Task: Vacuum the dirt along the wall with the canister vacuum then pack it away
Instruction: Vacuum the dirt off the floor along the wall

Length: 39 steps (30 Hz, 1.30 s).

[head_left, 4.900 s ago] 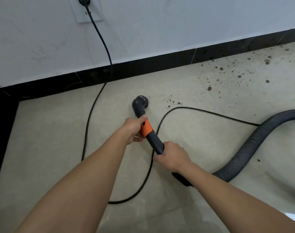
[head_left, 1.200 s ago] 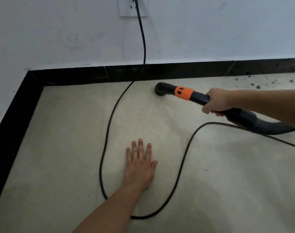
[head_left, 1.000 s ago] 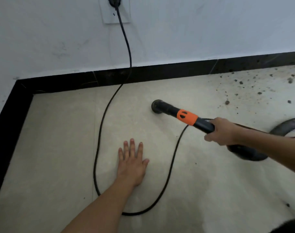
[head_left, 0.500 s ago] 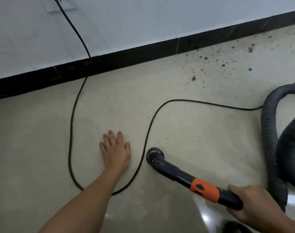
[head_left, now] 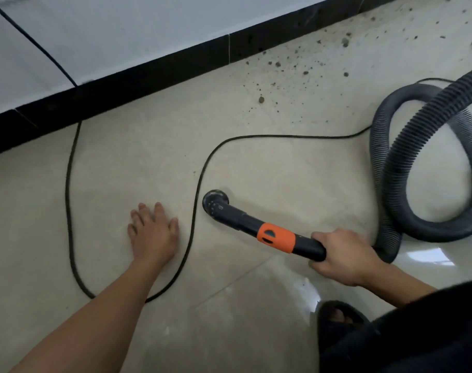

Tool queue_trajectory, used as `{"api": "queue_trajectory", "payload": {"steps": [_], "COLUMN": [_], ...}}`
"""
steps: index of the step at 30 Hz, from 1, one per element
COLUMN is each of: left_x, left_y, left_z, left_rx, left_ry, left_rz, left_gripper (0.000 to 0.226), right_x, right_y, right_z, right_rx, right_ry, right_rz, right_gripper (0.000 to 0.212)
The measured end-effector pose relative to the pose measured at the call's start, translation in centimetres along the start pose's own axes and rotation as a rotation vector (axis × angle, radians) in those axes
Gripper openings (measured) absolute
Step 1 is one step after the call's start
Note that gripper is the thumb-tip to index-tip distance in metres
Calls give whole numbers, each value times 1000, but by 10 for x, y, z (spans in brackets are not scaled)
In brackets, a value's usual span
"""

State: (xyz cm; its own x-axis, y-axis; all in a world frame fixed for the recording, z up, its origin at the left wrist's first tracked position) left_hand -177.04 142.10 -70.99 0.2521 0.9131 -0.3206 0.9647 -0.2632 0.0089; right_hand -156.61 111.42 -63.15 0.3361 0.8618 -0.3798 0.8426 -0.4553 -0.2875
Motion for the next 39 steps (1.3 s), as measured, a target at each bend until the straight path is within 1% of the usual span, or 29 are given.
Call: {"api": "queue_trajectory", "payload": {"steps": [5,10,11,14,15,17,19,20,21,24,25,26,28,30,32,35,36,37,39], "left_x": [1,0,0,0,0,0,-2,-3,-3,-5,-6,-6,-7,-9,-11,-14,-14,-14,-17], "left_y": [-4,-1,0,-3,-4,-7,-7,-7,-7,-9,-11,-12,-14,-11,-1,26,35,44,59], "left_z": [-2,-3,-4,-9,-10,-10,-9,-9,-9,-8,-7,-7,-5,-6,-10,-19,-19,-17,-12], "left_rx": [6,11,10,-7,-8,2,12,16,14,25,36,44,47,16,-36,-124,-130,-109,-112], "left_ry": [15,13,7,-24,-29,-32,-39,-40,-40,-44,-36,-26,-15,-10,0,38,36,-1,-105], "left_rz": [31,46,50,57,62,71,72,73,73,72,81,92,102,93,106,203,239,273,318], "left_gripper": [58,54,55,55,55,56,57,58,58,58,58,58,58,56,54,75,74,65,37], "right_x": [-13,16,22,30,33,48,67,74,79,85,89,96,113,123,125,123,121,120,116], "right_y": [1,-2,-8,-25,-26,-21,-18,-21,-27,-53,-57,-56,-45,-27,-6,18,23,26,25], "right_z": [5,-7,-7,-2,-5,-16,-29,-33,-34,-30,-29,-32,-45,-61,-74,-84,-86,-88,-88], "right_rx": [-32,55,54,-19,-35,-1,61,67,55,-6,-15,-11,44,152,288,478,529,551,499], "right_ry": [-49,127,123,27,23,66,145,168,164,68,66,88,153,195,248,383,425,448,422], "right_rz": [-30,51,37,-94,-112,-67,-5,-8,-38,-178,-189,-165,-45,74,149,221,237,252,269], "right_gripper": [21,16,14,13,13,14,14,14,14,13,13,14,18,20,20,19,19,18,17]}}
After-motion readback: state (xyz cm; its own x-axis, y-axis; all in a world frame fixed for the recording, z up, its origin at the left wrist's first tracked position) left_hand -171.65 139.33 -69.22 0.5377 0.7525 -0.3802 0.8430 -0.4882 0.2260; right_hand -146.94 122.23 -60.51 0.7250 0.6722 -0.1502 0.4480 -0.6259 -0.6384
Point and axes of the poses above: each hand's wrist, its own x-axis towards the middle knuckle, its own z-axis out of the palm, y = z × x, the point moved 2 cm from there along x, towards the middle knuckle, and after that the axes turned 14 degrees about -z, right-handed, at the moved point
